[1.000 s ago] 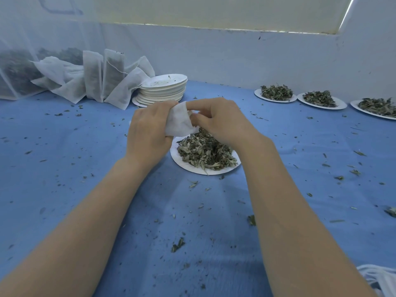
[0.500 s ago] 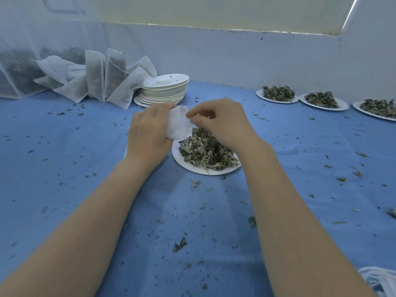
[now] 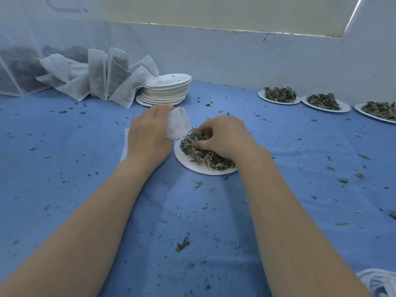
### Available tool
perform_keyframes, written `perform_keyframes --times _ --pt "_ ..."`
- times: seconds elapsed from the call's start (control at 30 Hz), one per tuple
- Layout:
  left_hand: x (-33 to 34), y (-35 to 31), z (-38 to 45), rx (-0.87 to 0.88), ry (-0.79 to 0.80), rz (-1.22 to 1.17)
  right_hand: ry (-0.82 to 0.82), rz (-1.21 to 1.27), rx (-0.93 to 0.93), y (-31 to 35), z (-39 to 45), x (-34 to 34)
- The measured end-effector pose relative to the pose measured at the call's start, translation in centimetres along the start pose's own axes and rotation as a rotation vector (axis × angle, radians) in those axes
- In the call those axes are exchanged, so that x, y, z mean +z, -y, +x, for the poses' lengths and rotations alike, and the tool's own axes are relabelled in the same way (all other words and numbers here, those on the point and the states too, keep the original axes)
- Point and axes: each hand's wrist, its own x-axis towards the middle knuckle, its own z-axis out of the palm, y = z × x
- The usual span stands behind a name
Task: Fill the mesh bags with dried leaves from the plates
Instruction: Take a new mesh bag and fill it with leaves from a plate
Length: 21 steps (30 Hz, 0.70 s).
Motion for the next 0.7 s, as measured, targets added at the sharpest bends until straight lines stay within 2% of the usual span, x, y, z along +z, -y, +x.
perform_keyframes --times 0.3,0.5,0.7 --pt "0.1 0.1 0.0 -0.009 0.015 0.007 -0.095 0.004 0.065 -1.6 0.2 -1.8" --pt "0.2 0.5 0.1 -0.050 0.003 0.082 -0.133 0.169 0.042 -2.2 -0.1 -2.8" --pt "0.0 -0.3 0.1 0.043 0.012 0.079 -0.104 0.295 0.005 -1.6 -0.1 -3.2"
